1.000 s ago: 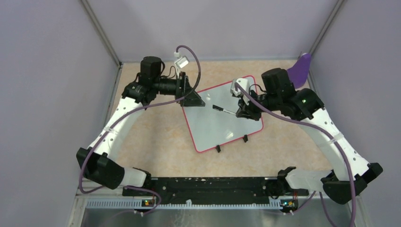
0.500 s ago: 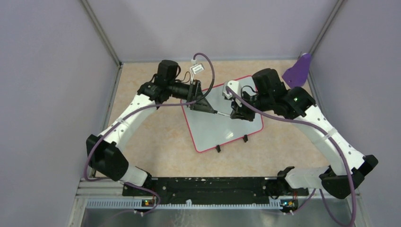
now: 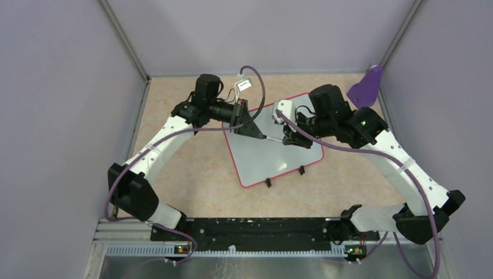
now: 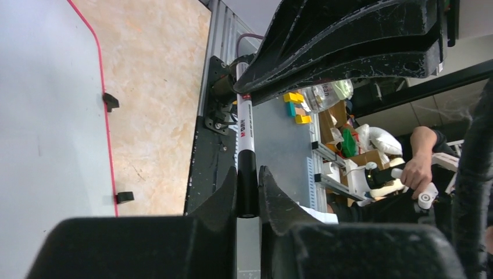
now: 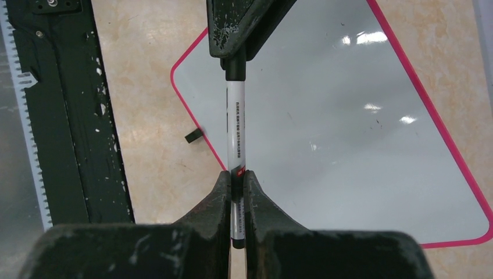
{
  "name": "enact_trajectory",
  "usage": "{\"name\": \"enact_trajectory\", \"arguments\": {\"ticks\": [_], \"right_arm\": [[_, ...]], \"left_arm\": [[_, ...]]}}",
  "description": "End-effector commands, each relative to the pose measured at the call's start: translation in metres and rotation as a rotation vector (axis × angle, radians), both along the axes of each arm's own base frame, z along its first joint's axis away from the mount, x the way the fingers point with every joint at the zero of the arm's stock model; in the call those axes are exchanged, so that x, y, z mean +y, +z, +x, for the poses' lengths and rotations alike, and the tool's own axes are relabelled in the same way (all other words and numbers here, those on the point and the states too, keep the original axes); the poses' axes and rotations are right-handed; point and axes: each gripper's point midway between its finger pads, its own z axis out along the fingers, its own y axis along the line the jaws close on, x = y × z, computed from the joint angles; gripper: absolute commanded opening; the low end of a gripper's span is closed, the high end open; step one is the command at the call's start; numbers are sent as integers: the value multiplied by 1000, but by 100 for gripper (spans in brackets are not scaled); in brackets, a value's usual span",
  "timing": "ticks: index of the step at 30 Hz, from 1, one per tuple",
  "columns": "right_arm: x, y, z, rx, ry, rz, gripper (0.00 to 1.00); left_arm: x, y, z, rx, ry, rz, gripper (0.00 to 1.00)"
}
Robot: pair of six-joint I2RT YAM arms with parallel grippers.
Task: Write a sentence on the whiteboard
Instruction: Pass from the right arm to the left, then open the pen cap from the whiteboard marker.
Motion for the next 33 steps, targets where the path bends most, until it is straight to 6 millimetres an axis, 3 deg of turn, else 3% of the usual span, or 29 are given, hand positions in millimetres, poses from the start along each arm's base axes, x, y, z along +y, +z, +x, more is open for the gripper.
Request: {"name": "enact_trajectory", "arguments": {"ticks": [1, 4, 6, 16, 20, 22, 24, 25, 33], "right_arm": [[6, 23, 4, -71, -5, 63, 0], [11, 34, 4, -55, -47, 133, 47], [12, 40, 4, -43, -66, 169, 58], [14, 68, -2, 170, -68, 385, 70], [18, 97, 0, 292, -61, 532, 71], [15, 111, 7, 367, -75, 600, 82], [13, 120, 17, 410, -80, 646, 85], [15, 124, 12, 435, -22, 669, 85], [28, 120, 25, 558, -41, 736, 81]], "left_arm": [[1, 10, -12, -28, -78, -61, 1], [4, 15, -11, -68, -57, -76, 0], [8, 19, -5, -110, -24, -90, 0], [40, 35, 17, -275, 74, -191, 0], [58, 50, 17, -342, 90, -246, 0], [61, 56, 17, -352, 87, -255, 0], [62, 60, 15, -366, 95, -272, 0], [62, 61, 15, -364, 106, -281, 0], [63, 74, 5, -371, 92, -336, 0]]}}
